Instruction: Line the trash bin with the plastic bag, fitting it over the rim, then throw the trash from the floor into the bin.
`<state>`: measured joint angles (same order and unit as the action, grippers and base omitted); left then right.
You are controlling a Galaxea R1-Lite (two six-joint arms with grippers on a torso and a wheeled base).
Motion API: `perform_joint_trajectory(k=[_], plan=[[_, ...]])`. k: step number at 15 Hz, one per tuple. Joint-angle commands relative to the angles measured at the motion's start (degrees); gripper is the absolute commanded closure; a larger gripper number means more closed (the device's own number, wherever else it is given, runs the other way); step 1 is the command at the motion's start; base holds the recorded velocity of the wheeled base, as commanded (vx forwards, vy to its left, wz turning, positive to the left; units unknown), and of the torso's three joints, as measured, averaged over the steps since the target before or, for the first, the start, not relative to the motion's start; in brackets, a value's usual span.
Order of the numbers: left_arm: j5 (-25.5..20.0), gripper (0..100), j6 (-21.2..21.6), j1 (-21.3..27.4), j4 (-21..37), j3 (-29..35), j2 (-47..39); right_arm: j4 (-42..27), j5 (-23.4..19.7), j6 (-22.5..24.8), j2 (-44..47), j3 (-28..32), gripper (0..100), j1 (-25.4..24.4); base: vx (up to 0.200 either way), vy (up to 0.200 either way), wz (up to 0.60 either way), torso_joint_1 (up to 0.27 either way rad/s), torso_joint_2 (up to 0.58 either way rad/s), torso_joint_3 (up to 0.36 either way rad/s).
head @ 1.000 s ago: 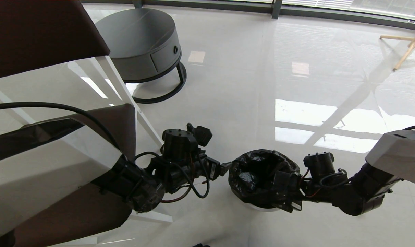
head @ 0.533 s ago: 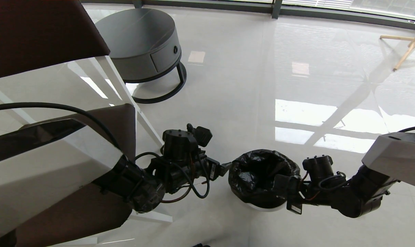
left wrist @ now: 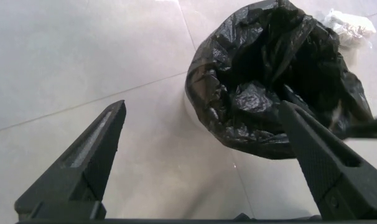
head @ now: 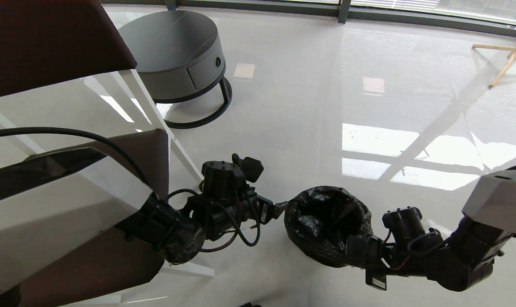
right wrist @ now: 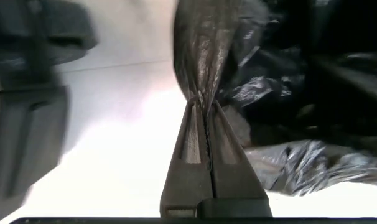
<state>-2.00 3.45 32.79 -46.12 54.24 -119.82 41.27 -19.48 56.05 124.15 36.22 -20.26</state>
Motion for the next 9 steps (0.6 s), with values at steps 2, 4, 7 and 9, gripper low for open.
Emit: perform_joint_trajectory(k=[2, 4, 7, 9], plan=[[-0.02, 0, 0.07, -0.01, -0.03, -0.01, -0.06, 0.13, -0.12, 0.02, 0.92, -1.5, 100, -0.39, 0.0, 0.0, 0.0, 0.0, 0.0, 0.0], [-0.02, 0, -0.02, -0.01, -0.03, -0.01, -0.06, 1.1, -0.29, 0.02, 2.85, -1.5, 100, -0.48, 0.0, 0.0, 0.0, 0.0, 0.0, 0.0], [-0.02, 0, -0.02, -0.01, -0.03, -0.1, -0.06, 7.87, -0.38, -3.05, 4.61, -2.29, 100, -0.48, 0.0, 0.0, 0.0, 0.0, 0.0, 0.0], [-0.02, 0, -0.02, -0.01, -0.03, -0.01, -0.06, 8.83, -1.79, -7.45, 1.89, -3.61, 100, -1.18, 0.0, 0.0, 0.0, 0.0, 0.0, 0.0]])
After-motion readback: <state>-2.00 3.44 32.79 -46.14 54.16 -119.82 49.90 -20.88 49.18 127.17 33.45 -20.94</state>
